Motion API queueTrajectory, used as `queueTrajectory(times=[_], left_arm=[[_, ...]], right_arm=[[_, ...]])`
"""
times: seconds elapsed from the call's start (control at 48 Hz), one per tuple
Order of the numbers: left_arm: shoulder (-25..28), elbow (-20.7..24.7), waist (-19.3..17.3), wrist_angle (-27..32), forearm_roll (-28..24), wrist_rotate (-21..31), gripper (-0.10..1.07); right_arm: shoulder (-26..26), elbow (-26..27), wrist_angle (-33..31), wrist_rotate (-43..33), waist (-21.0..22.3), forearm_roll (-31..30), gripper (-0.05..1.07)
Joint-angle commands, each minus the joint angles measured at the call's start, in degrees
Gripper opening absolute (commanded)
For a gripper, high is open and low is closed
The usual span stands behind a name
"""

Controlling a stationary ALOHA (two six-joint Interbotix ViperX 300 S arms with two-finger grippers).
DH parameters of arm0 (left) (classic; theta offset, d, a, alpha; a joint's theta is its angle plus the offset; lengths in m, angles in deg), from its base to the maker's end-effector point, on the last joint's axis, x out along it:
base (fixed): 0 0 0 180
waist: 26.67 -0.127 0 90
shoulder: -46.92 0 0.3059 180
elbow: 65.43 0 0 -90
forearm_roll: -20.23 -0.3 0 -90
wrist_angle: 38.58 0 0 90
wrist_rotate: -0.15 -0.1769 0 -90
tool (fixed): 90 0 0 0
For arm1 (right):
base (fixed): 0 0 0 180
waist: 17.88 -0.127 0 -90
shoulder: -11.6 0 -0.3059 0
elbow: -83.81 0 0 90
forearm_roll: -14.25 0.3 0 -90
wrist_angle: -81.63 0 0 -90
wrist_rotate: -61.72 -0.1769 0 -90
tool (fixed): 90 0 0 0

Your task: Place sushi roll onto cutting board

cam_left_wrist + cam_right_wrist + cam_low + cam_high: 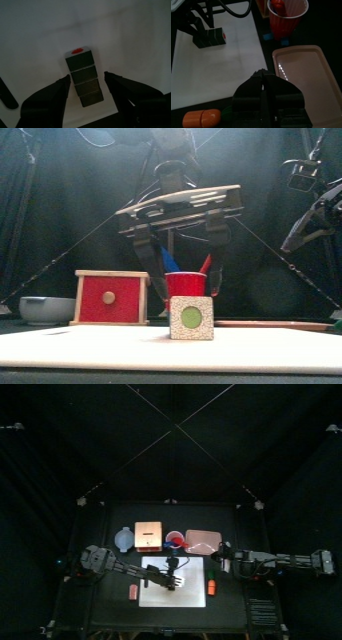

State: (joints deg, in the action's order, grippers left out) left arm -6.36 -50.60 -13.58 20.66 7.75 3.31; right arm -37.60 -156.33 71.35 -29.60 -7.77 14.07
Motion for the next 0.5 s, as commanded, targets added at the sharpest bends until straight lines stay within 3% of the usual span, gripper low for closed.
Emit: queueTrajectory(times=[0.0, 0.208, 0.333, 0.479], left_arm=[[-0.9, 1.9, 0.0, -0.1, -0.4, 0.1, 0.93], [-2.3, 3.8, 0.0, 0.5, -3.3, -1.6, 0.93], [-5.2, 5.4, 0.6, 0.6, -8.3, -8.4, 0.93], [-8.9, 5.2, 0.8, 1.8, -9.4, -18.6, 0.93]], right_arm=[[-0.1, 0.9, 0.2, 0.0, 0.1, 0.1, 0.09], [-0.1, 0.8, 0.1, 0.0, 0.1, 0.1, 0.09], [-0.1, 0.7, -0.4, 0.0, 0.1, 0.2, 0.09], [0.0, 1.1, -1.1, 0.0, 0.1, 0.3, 0.09]])
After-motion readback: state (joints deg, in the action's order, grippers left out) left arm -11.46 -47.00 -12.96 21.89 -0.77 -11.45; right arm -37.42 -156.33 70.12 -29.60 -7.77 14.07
